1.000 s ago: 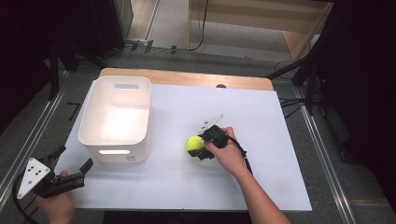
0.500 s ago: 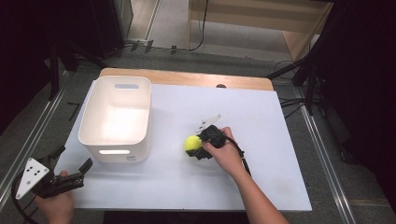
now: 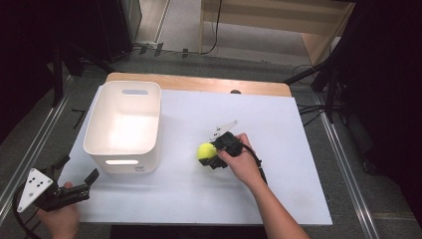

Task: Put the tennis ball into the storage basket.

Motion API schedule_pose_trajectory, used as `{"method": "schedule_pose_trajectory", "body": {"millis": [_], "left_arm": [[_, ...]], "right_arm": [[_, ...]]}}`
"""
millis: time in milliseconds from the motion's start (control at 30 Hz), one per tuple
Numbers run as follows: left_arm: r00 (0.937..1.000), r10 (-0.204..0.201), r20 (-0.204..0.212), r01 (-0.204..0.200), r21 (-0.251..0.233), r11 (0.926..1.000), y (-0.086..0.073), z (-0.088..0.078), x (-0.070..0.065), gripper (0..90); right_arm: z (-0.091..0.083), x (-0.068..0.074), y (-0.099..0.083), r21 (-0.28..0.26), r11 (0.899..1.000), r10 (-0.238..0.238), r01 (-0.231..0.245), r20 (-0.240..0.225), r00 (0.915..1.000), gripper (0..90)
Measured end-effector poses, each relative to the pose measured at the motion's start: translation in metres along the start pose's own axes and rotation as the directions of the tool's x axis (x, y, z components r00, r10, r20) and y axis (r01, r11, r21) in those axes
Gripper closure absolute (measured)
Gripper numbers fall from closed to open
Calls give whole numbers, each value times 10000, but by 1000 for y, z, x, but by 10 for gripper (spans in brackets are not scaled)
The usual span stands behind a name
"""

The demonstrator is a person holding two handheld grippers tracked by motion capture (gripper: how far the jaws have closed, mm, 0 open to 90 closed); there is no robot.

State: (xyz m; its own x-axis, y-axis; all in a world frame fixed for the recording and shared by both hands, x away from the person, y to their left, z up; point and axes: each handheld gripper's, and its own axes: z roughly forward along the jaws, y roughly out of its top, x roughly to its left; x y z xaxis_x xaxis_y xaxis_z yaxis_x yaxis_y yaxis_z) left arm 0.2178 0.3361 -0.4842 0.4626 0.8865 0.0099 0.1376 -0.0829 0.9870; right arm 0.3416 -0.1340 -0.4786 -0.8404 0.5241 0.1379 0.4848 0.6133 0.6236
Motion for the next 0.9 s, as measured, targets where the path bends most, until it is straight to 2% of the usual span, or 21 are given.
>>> {"method": "schedule_pose_trajectory", "body": {"millis": [400, 500, 600, 767, 900], "left_arm": [[10000, -1, -2, 1, -2, 10000, 0, 0, 0, 0], [10000, 3, -10, -3, 6, 10000, 0, 0, 0, 0], [10000, -5, 4, 5, -6, 10000, 0, 0, 0, 0], [10000, -9, -5, 9, 2, 10000, 0, 0, 0, 0], [10000, -17, 8, 17, -23, 10000, 0, 0, 0, 0]], "right_arm": [[-9, -1, 7, -223, 9997, -28, 27, -12, 10000, 239], [-10, -2, 8, -259, 9996, 104, -99, 202, 9997, 239], [-12, -3, 10, -319, 9993, 209, -205, 121, 9997, 239], [-15, -3, 14, -360, 9992, 183, -182, 27, 9998, 240], [-19, -2, 19, -418, 9991, -27, 27, 22, 10000, 240]]}}
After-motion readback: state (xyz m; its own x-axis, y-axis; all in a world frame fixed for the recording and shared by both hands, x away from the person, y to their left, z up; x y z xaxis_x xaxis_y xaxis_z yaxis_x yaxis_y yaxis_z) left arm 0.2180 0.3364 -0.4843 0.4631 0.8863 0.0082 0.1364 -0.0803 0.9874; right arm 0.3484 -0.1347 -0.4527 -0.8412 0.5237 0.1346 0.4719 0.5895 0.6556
